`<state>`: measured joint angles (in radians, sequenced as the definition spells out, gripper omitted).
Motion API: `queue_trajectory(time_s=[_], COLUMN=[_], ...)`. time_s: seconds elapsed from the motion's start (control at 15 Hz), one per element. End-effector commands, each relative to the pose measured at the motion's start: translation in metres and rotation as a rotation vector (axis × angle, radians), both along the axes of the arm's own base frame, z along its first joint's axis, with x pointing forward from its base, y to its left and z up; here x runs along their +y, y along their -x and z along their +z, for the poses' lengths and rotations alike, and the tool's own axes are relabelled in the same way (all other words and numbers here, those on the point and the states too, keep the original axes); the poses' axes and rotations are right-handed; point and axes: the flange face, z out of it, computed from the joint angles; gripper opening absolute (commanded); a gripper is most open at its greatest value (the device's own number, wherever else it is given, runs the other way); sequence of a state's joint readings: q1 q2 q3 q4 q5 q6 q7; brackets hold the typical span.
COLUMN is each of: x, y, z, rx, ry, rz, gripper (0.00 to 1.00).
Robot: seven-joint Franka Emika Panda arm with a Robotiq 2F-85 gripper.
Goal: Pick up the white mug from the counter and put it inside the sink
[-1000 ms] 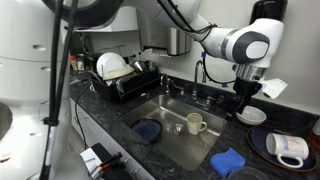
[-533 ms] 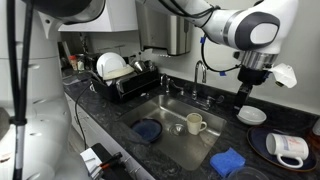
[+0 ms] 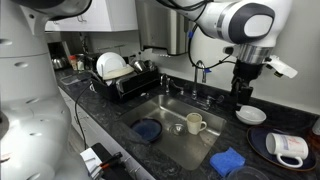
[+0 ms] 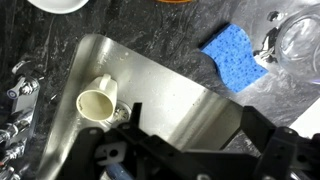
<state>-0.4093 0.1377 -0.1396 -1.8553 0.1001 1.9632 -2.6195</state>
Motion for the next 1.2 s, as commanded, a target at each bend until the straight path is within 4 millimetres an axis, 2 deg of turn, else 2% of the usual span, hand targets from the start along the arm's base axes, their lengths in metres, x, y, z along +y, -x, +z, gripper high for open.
queue_trajectory(time_s=[0.0, 0.07, 0.33, 0.47, 0.6, 0.8, 0.93, 1.0, 1.07, 1.13], x=[0.008, 0.012, -0.001, -0.001, 0.04, 0.115, 0.14, 0.181, 0.196, 0.196], y=[-0.003, -0.006, 0.001, 0.001, -0.016, -0.048, -0.058, -0.078, -0.086, -0.089], z=[0.002, 0.002, -0.001, -0.001, 0.008, 0.022, 0.028, 0.039, 0.044, 0.047], rx=[-0.002, -0.002, 0.006, 0.006, -0.038, -0.096, -0.132, -0.148, -0.165, -0.168], ry=[0.0, 0.0, 0.002, 0.002, 0.003, -0.022, -0.03, -0.032, -0.036, -0.041], rz=[-0.003, 0.005, -0.017, -0.017, 0.054, 0.179, 0.282, 0.305, 0.338, 0.358], gripper=[1.0, 1.0, 1.0, 1.0, 1.0, 1.0, 1.0, 1.0, 1.0, 1.0])
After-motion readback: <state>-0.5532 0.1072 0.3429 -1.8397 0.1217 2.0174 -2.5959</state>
